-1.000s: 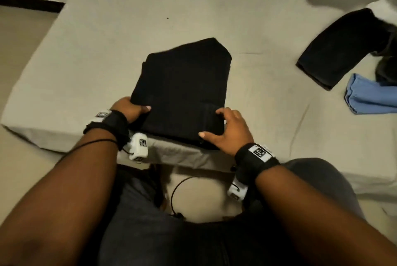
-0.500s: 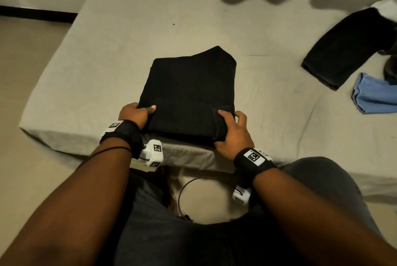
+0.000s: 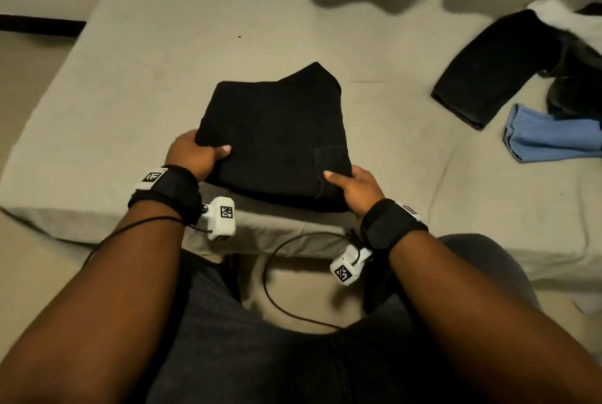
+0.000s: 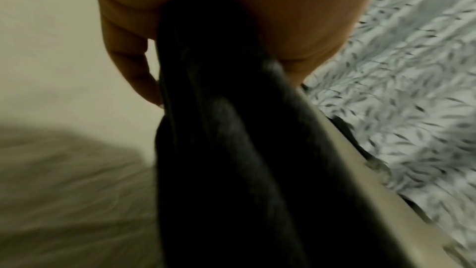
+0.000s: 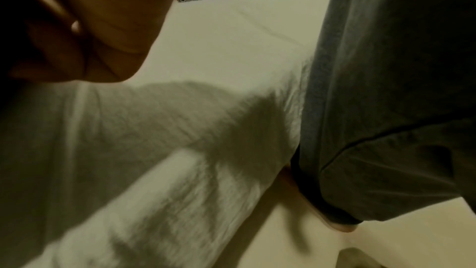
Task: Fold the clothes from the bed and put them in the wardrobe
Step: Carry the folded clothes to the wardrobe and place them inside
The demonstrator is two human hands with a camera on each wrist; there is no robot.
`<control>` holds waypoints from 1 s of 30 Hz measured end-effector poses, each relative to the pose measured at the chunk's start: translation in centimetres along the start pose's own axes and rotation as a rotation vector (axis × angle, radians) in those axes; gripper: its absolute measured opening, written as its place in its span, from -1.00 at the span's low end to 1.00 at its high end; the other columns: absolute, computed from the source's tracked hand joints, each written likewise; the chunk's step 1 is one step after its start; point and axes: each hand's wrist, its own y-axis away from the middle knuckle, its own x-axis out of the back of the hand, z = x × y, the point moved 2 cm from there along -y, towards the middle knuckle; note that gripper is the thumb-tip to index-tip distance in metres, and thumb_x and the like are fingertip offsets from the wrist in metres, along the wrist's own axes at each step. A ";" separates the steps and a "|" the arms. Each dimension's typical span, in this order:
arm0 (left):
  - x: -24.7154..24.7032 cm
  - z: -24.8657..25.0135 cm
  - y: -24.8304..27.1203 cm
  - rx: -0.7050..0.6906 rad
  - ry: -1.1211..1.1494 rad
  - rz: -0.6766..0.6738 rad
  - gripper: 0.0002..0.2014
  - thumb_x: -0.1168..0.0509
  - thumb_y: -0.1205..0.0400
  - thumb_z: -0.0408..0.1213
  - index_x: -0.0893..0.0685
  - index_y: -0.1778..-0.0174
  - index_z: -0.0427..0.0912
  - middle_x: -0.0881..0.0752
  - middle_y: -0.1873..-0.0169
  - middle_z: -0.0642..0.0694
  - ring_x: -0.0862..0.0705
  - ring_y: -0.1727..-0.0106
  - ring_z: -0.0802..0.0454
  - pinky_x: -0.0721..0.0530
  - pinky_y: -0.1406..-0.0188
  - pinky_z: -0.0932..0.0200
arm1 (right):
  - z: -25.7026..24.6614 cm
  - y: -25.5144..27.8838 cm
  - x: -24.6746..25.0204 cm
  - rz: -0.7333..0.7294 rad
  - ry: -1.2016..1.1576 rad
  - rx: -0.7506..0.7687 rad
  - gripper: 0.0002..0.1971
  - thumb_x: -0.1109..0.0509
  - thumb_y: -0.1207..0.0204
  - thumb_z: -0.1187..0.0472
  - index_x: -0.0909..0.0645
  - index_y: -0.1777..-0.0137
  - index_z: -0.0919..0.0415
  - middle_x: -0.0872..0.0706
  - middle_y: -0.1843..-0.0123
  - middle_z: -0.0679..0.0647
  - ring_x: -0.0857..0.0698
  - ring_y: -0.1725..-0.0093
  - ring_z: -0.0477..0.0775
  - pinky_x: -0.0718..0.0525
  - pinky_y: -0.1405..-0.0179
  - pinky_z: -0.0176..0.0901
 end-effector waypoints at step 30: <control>-11.1 -2.0 9.2 0.097 -0.027 -0.234 -0.58 -0.59 -0.50 0.07 -0.67 -0.05 -0.16 -0.79 0.07 -0.12 -0.77 -0.01 -0.16 -0.66 0.02 0.07 | 0.5 2.8 18.9 0.119 0.728 -0.208 -0.65 -0.65 -0.46 0.10 -0.69 -0.17 0.18 -0.79 -0.07 0.08 -0.75 -0.10 0.16 -0.63 -0.13 -0.08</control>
